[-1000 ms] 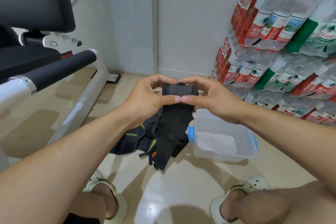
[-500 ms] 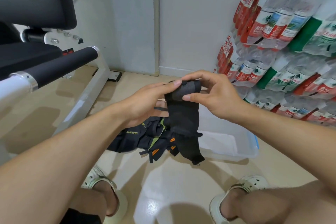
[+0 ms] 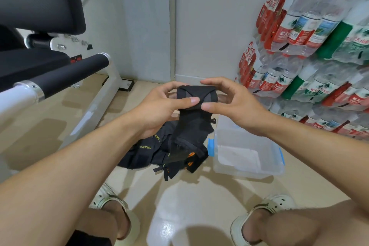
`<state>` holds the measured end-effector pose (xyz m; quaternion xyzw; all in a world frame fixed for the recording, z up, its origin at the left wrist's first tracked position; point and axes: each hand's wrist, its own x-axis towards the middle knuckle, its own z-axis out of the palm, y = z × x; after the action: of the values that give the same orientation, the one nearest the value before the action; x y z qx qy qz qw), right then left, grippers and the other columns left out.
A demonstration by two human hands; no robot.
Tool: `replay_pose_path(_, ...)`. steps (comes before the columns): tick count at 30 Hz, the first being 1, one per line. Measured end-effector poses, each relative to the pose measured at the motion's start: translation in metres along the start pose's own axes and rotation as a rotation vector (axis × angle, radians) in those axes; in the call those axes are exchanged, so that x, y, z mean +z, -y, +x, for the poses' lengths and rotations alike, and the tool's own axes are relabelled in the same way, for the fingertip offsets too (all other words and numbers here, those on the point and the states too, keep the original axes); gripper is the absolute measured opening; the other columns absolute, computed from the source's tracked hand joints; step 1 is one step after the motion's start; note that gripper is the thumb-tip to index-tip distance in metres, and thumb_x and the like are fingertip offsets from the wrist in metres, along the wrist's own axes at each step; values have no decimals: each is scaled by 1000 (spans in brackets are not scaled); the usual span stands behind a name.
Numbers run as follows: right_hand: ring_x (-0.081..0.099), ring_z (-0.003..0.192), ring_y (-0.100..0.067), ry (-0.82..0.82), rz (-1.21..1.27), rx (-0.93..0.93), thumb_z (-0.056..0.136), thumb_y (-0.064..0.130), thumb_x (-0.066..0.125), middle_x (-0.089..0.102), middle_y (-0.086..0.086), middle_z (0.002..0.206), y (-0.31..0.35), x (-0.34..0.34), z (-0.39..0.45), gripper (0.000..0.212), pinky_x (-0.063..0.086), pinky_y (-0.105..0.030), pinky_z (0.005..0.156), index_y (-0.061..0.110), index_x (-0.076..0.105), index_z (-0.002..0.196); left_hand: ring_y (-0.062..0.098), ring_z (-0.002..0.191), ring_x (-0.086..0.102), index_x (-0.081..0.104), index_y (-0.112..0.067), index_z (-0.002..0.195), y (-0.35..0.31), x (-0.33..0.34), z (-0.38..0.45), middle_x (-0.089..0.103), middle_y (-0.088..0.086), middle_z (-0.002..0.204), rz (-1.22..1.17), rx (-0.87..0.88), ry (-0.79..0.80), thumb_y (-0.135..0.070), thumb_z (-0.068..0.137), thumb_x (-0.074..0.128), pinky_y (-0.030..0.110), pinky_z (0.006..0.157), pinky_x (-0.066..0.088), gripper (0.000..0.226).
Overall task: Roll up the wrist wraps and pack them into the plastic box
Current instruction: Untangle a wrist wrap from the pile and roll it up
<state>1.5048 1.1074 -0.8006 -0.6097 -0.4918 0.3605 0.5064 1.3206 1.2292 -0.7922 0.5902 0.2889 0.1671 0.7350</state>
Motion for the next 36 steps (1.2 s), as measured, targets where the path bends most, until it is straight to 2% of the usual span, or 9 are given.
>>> replay_pose_path(3, 71, 112, -16, 50, 41, 119, 80, 37, 76, 64, -1, 134, 0, 1, 0, 61, 61, -39, 89, 26, 57, 137, 30, 108, 72, 65, -13, 122, 1, -1, -1, 72, 15, 119, -3, 28, 0, -11, 70, 84, 48, 89, 59, 55)
replay_pose_path(9, 73, 106, -24, 40, 72, 77, 78, 27, 77, 69, 1, 125, -2, 4, 0, 56, 61, -34, 81, 19, 59, 130, 26, 109, 72, 65, -11, 123, 3, -3, 1, 72, 12, 122, 3, 29, 13, -12, 63, 86, 46, 89, 60, 63)
replay_pose_path(12, 73, 105, -28, 32, 80, 34, 76, 23, 79, 70, 6, 120, -3, 4, 0, 50, 62, -39, 87, 25, 62, 123, 24, 109, 72, 63, -13, 129, 0, -1, -2, 74, 7, 121, 11, -32, 97, -19, 75, 80, 37, 84, 59, 57)
replay_pose_path(16, 71, 108, -29, 17, 69, -21, 83, 10, 80, 69, 3, 123, -3, 2, 0, 45, 59, -41, 95, 26, 62, 121, 23, 111, 71, 68, -23, 126, 2, 2, -5, 74, 3, 121, 97, -93, 152, -39, 81, 74, 41, 93, 57, 48)
replay_pose_path(20, 64, 112, -36, -9, -2, -81, 86, 0, 78, 67, 2, 121, -6, 3, 1, 48, 56, -44, 101, 29, 61, 120, 19, 107, 71, 72, -26, 121, -2, 5, -5, 74, 3, 119, 96, -117, 135, -55, 84, 64, 36, 84, 58, 48)
replay_pose_path(25, 66, 109, -25, -41, -18, -106, 82, -8, 78, 66, 7, 117, -4, 5, 0, 52, 58, -35, 92, 31, 63, 114, 23, 105, 72, 67, -18, 126, -1, 9, -4, 75, 5, 118, 12, -94, 94, -39, 91, 66, 36, 80, 59, 41)
replay_pose_path(29, 68, 110, -14, -13, 56, -28, 82, -11, 76, 66, -3, 126, 1, 3, 1, 52, 57, -32, 92, 28, 66, 115, 29, 106, 72, 67, -18, 122, 1, 7, -2, 75, 7, 117, -40, -50, 43, -28, 84, 73, 48, 93, 57, 40)
replay_pose_path(33, 69, 116, -18, 51, 307, 168, 82, 26, 80, 65, -3, 135, 5, -1, 2, 59, 58, -36, 88, 28, 58, 136, 27, 103, 73, 64, -15, 123, -1, 3, -1, 74, 9, 116, -66, -4, 20, -11, 83, 76, 44, 85, 60, 42)
replay_pose_path(36, 70, 114, -28, 110, 277, 291, 79, 56, 72, 67, -3, 134, 2, 1, 3, 69, 57, -40, 88, 28, 55, 140, 22, 98, 73, 66, -17, 116, 0, 3, 1, 71, 7, 114, -108, 49, 21, -1, 79, 76, 37, 72, 60, 41)
